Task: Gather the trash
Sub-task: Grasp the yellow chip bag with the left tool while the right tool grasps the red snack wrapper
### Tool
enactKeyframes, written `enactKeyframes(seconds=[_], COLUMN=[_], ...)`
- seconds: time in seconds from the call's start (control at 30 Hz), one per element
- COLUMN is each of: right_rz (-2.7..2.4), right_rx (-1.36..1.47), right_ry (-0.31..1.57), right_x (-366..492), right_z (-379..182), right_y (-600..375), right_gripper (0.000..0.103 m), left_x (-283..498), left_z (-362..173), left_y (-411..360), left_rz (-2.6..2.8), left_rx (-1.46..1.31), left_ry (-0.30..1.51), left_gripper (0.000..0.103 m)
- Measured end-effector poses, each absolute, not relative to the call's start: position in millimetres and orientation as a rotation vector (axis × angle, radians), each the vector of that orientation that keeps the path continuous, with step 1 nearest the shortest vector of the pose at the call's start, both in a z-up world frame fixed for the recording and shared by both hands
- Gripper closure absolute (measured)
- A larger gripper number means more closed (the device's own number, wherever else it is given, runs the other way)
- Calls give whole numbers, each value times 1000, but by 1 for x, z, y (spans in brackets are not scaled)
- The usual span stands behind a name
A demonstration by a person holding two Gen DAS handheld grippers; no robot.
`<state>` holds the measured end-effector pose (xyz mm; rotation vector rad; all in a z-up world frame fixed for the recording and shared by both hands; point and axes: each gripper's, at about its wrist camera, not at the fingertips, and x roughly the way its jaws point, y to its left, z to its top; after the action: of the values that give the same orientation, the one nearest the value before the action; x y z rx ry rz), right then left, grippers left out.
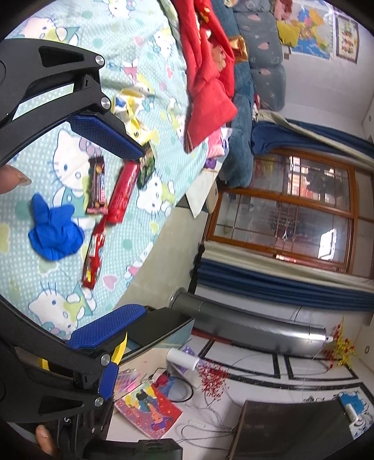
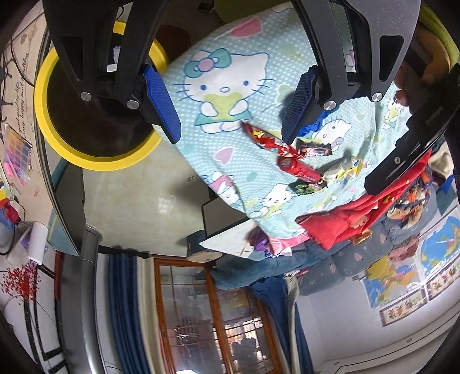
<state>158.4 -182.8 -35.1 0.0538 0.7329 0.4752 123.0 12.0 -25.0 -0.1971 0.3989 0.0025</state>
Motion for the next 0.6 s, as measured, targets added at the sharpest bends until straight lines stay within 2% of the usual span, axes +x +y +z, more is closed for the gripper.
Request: enactKeyframes(seconds=[0.43, 0.6], right_rz=[542, 539], right_rx=[-31, -89], right_ry=[761, 782], right_x=[174, 184], right_z=[-50, -65], right_y=[-138, -127], right_gripper=[34, 38], left_x=[123, 123], left_z=[-42, -52], left_y=[69, 98], left_rz=[135, 180], left_rx=[-264, -350], left_ry=[423, 432], left_gripper=[11, 11])
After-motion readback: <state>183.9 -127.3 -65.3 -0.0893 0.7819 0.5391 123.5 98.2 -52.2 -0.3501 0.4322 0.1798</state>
